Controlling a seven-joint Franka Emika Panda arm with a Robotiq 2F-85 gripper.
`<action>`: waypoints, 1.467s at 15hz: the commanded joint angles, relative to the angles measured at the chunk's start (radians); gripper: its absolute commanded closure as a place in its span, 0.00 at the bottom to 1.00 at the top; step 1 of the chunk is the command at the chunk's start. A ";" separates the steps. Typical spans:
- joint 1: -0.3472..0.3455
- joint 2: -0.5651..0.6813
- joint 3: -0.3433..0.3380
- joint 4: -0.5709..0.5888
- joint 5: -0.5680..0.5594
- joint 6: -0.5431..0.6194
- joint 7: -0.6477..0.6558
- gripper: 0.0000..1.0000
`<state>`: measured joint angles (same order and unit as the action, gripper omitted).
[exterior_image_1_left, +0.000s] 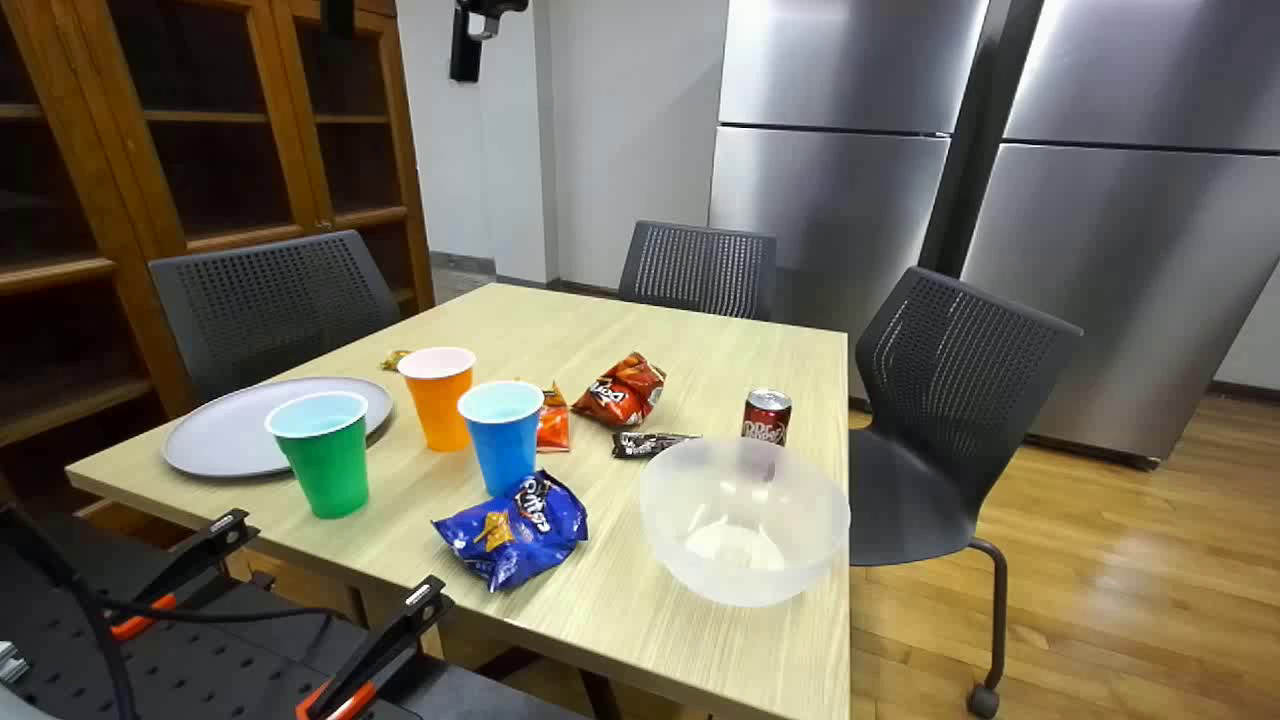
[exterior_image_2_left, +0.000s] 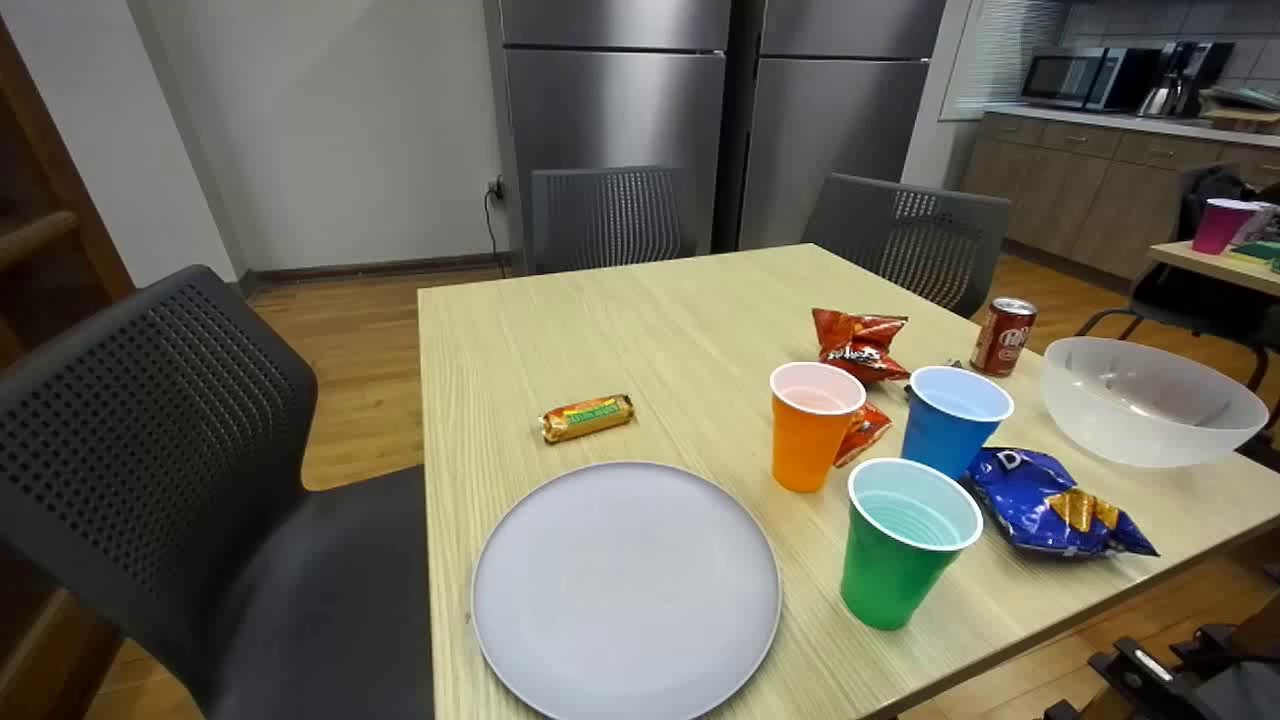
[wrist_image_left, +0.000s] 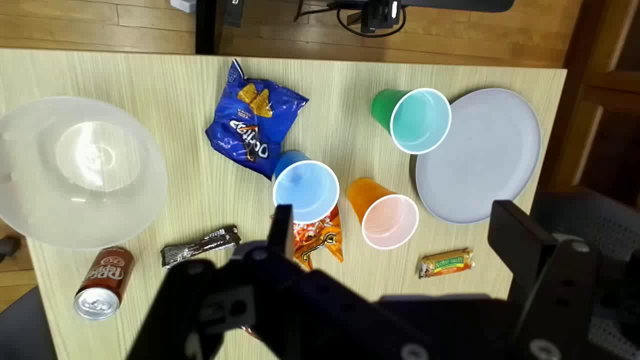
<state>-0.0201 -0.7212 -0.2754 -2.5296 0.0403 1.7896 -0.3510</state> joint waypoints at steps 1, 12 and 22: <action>-0.016 0.005 0.013 0.002 0.009 -0.002 -0.009 0.00; 0.004 0.025 0.040 -0.001 0.014 0.023 -0.004 0.00; 0.104 0.045 0.212 -0.061 0.069 0.116 0.093 0.00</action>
<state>0.0641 -0.6850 -0.1127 -2.5644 0.0791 1.8550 -0.3076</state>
